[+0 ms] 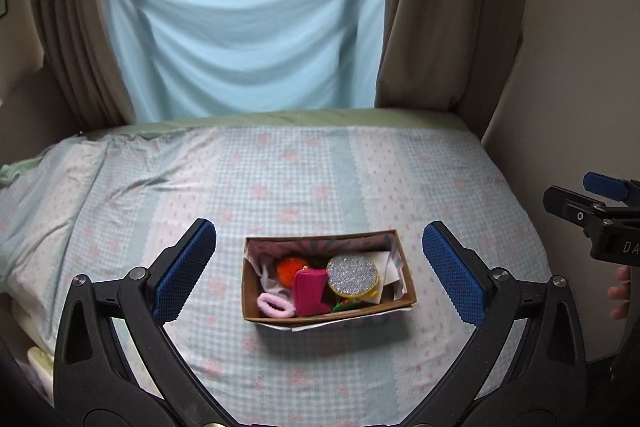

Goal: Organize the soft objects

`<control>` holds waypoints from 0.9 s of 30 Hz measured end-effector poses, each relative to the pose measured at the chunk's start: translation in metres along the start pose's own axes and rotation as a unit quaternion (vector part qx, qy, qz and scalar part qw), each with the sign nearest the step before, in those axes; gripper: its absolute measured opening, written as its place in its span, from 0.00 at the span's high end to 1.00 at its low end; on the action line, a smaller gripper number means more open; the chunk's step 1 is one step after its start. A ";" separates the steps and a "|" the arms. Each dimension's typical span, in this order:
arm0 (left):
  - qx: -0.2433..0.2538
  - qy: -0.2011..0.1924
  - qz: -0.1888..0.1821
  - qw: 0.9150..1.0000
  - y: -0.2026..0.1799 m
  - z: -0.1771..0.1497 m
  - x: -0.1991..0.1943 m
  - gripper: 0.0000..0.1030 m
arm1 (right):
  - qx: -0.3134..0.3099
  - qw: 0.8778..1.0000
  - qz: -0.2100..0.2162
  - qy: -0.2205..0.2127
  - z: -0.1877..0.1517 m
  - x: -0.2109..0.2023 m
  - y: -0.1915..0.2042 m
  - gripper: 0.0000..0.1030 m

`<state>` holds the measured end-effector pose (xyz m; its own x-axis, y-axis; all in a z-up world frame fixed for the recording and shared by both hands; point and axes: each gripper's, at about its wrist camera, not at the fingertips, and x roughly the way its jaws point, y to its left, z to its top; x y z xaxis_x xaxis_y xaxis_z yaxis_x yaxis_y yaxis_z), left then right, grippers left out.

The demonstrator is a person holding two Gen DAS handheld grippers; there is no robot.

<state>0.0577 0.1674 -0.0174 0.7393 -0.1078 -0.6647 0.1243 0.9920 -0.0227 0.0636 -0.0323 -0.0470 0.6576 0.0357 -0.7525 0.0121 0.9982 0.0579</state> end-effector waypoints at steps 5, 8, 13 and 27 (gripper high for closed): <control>0.000 -0.033 0.007 0.999 -0.019 -0.008 -0.030 0.00 | -0.008 0.999 -0.019 -0.042 -0.012 -0.034 -0.011 0.05; -0.003 -0.039 0.010 0.999 -0.026 -0.016 -0.039 0.00 | -0.012 0.998 -0.027 -0.056 -0.022 -0.044 -0.018 0.05; -0.010 -0.048 0.014 0.999 -0.034 -0.025 -0.049 0.00 | -0.013 0.997 -0.031 -0.074 -0.030 -0.057 -0.024 0.05; 0.000 -0.063 0.028 0.998 -0.047 -0.025 -0.059 0.00 | -0.009 0.995 -0.033 -0.089 -0.034 -0.067 -0.033 0.05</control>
<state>-0.0085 0.1289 0.0041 0.8223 -0.0600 -0.5659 0.0802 0.9967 0.0108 -0.0060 -0.0660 -0.0209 0.7785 -0.0366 -0.6265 0.0465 0.9989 -0.0006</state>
